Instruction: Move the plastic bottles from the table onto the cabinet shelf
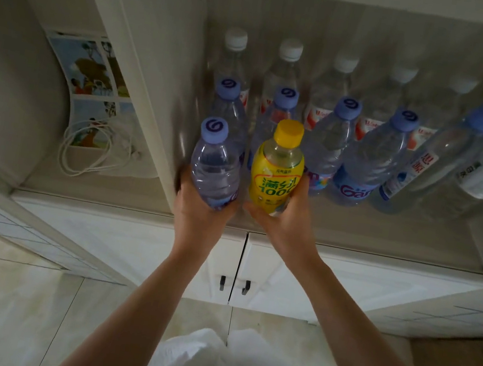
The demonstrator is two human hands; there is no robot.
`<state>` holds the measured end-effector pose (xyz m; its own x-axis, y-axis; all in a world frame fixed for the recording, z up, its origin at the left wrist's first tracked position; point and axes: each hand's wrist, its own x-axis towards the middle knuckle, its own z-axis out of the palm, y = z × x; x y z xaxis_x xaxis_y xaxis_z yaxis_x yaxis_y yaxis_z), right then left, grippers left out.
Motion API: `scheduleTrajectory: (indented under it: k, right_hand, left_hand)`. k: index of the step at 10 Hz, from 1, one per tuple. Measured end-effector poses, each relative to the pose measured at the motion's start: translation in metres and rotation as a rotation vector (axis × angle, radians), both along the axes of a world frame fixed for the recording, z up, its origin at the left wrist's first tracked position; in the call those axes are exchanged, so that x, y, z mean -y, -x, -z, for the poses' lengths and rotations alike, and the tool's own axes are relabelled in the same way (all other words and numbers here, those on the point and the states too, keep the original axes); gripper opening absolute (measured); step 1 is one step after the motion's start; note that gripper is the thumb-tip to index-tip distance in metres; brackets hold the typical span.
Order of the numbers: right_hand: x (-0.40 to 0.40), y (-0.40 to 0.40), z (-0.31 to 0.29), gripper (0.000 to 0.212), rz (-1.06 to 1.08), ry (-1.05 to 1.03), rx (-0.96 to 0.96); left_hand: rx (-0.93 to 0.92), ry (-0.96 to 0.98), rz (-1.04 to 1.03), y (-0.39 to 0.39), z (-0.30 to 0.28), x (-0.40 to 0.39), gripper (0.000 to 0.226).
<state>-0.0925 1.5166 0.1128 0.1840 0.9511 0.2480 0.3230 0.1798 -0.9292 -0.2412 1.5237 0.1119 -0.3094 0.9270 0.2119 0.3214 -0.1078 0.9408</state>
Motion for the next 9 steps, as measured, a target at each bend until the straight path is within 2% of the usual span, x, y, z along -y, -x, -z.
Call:
scheduleTrajectory:
  k: [2,5,7,9]
  right_hand:
    - [0.004,0.003,0.014,0.081,0.01,0.0,0.056]
    - [-0.001,-0.001,0.012,0.083,-0.002,0.036,0.087]
    - [0.008,0.003,0.019,0.075,0.06,0.07,0.111]
    - [0.037,-0.008,0.021,0.054,0.065,0.067,0.075]
  left_hand:
    - [0.001,0.003,-0.095,-0.009,0.006,0.012,0.082]
    - [0.004,0.024,-0.087,-0.011,0.012,0.014,0.086]
    - [-0.057,0.065,-0.077,-0.01,0.021,0.028,0.07]
    - [-0.105,0.092,-0.102,-0.006,0.025,0.058,0.059]
